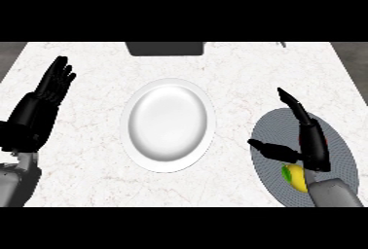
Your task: Pick the tomato from the placemat and place it in the plate
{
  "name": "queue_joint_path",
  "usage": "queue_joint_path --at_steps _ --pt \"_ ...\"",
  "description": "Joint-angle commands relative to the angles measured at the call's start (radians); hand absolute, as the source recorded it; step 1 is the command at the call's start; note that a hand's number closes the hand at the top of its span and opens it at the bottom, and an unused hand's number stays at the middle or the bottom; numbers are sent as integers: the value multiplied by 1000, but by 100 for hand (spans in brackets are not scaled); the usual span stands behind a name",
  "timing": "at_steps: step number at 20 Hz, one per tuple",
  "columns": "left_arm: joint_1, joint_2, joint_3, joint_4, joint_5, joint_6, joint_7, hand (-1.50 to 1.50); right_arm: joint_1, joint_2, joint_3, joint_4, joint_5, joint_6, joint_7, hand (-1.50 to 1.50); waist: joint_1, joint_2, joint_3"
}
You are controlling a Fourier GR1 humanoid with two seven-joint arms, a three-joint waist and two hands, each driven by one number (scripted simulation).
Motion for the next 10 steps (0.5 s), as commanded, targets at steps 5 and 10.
queue_joint_path --at_steps 5,10 --pt "-37 -14 3 0 -40 28 31 0 -44 -252 28 -163 190 89 478 -150 -6 -7 -5" --pt "-19 3 28 27 2 -26 14 0 -83 -443 55 -189 191 361 757 -150 -1 -6 -8"
